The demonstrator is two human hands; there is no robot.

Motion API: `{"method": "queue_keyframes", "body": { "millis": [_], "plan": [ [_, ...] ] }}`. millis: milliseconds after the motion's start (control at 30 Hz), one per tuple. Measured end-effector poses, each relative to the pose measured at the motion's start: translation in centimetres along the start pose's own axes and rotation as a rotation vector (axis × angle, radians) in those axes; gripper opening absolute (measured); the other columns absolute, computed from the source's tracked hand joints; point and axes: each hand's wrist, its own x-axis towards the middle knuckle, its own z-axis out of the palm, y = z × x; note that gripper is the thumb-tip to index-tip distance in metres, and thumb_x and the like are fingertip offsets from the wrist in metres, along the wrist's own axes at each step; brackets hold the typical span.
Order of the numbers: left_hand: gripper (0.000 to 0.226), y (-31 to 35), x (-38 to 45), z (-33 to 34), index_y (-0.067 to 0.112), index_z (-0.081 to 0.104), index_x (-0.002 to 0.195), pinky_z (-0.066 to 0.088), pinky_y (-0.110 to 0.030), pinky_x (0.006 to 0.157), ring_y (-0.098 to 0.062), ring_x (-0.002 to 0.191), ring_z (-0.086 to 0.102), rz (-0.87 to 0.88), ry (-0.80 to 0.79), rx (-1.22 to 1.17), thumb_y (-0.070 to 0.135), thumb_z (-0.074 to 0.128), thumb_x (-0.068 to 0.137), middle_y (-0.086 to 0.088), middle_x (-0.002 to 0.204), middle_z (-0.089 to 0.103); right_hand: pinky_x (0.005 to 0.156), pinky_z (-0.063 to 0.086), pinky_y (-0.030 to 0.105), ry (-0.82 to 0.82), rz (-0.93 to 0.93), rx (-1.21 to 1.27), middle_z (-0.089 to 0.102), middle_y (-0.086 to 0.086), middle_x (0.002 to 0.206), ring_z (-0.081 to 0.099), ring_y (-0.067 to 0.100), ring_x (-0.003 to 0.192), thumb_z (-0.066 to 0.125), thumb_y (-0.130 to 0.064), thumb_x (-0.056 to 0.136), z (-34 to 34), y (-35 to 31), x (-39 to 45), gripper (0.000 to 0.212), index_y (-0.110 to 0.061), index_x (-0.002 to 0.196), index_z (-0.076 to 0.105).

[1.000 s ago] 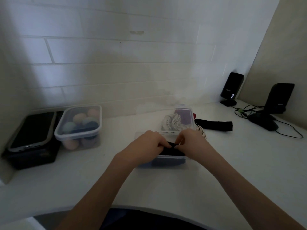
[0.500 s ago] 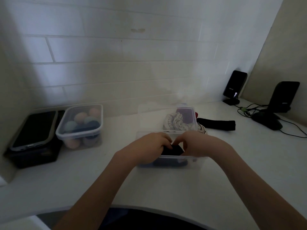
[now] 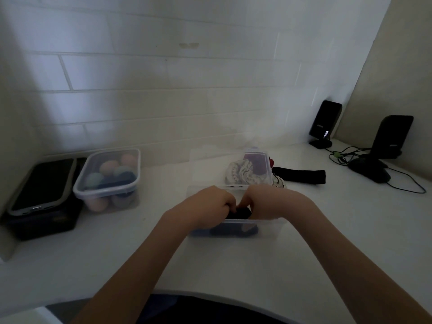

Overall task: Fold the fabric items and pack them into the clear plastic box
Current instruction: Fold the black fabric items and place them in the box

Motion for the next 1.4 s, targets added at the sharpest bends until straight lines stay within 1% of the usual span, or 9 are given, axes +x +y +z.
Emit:
{"method": "queue_keyframes", "body": {
  "millis": [100,233,367,533,667,800,900,1000,1400],
  "plan": [
    [0.031,0.0,-0.1,0.1,0.016,0.066,0.102,0.043,-0.037,0.092,-0.025,0.102,0.056,0.01,-0.016,0.001,0.008,0.042,0.085,-0.01,0.113,0.065,0.067,0.048,0.03,-0.015,0.018,0.037,0.055,-0.006,0.072,0.054,0.021,0.069,0.075,-0.044,0.071,-0.1,-0.1,-0.2,0.052,-0.026,0.118,0.063],
    [0.033,0.0,-0.6,-0.1,0.019,0.066,0.103,0.046,-0.036,0.088,-0.023,0.098,0.056,0.016,0.021,-0.064,0.006,0.042,0.085,-0.009,0.113,0.065,0.04,0.042,0.015,-0.047,0.043,0.129,0.055,-0.008,0.066,0.052,0.005,0.048,0.068,-0.032,0.081,-0.9,0.0,-0.8,0.043,-0.028,0.123,0.06],
    [0.035,0.1,-1.1,-0.3,0.017,0.069,0.102,0.047,-0.038,0.092,-0.022,0.1,0.058,0.099,0.178,-0.061,0.001,0.043,0.085,-0.008,0.111,0.067,0.044,0.047,0.014,0.029,0.015,0.362,0.058,-0.001,0.067,0.054,0.006,0.048,0.069,-0.023,0.084,-1.8,0.9,-1.9,0.043,-0.022,0.126,0.059],
    [0.035,-0.1,-1.1,-1.0,0.013,0.072,0.092,0.048,-0.029,0.084,-0.018,0.089,0.06,0.113,0.336,-0.134,-0.004,0.044,0.084,-0.007,0.099,0.069,0.048,0.053,0.02,0.295,0.005,0.553,0.061,0.001,0.063,0.056,0.011,0.051,0.061,-0.015,0.089,-2.2,2.0,-2.8,0.016,-0.017,0.102,0.07],
    [0.034,-0.8,-1.5,-1.2,0.012,0.073,0.087,0.043,-0.012,0.074,-0.009,0.081,0.057,0.095,0.475,-0.226,-0.006,0.044,0.083,0.001,0.088,0.066,0.041,0.045,0.016,0.592,0.024,0.681,0.063,0.002,0.061,0.053,0.005,0.043,0.057,-0.011,0.088,-1.9,3.6,-2.4,0.018,-0.022,0.087,0.07],
    [0.038,-2.1,-1.9,-1.1,0.011,0.072,0.073,0.039,-0.002,0.061,-0.002,0.07,0.06,0.03,0.663,-0.367,-0.012,0.043,0.08,-0.001,0.073,0.066,0.062,0.043,0.008,0.947,0.184,0.573,0.065,0.005,0.095,0.058,0.014,0.072,0.052,-0.011,0.09,-0.7,6.9,-0.9,0.022,-0.02,0.106,0.064],
    [0.042,-2.5,-2.0,-0.7,0.018,0.068,0.069,0.042,-0.005,0.058,0.0,0.067,0.061,-0.006,0.663,-0.406,-0.012,0.042,0.082,0.006,0.065,0.063,0.098,0.043,0.037,0.847,0.387,0.333,0.051,0.011,0.138,0.048,0.027,0.124,0.047,-0.01,0.093,1.8,9.7,0.6,0.041,-0.017,0.133,0.048],
    [0.043,-2.5,-1.8,-0.6,0.022,0.067,0.068,0.045,-0.008,0.059,0.001,0.067,0.061,0.003,0.633,-0.41,-0.011,0.043,0.082,0.016,0.068,0.062,0.113,0.022,0.051,0.613,0.54,0.204,0.027,0.005,0.155,0.017,0.025,0.145,0.045,-0.015,0.094,4.4,11.4,1.8,0.053,-0.018,0.145,0.031],
    [0.042,-2.1,-1.3,-1.2,0.025,0.068,0.07,0.039,-0.007,0.054,-0.001,0.067,0.063,-0.003,0.489,-0.349,-0.006,0.042,0.081,0.019,0.071,0.062,0.088,0.037,0.046,0.747,0.714,0.145,0.055,0.008,0.12,0.043,0.029,0.117,0.047,-0.034,0.093,5.7,11.9,2.7,0.03,-0.017,0.114,0.058]
  ]
}}
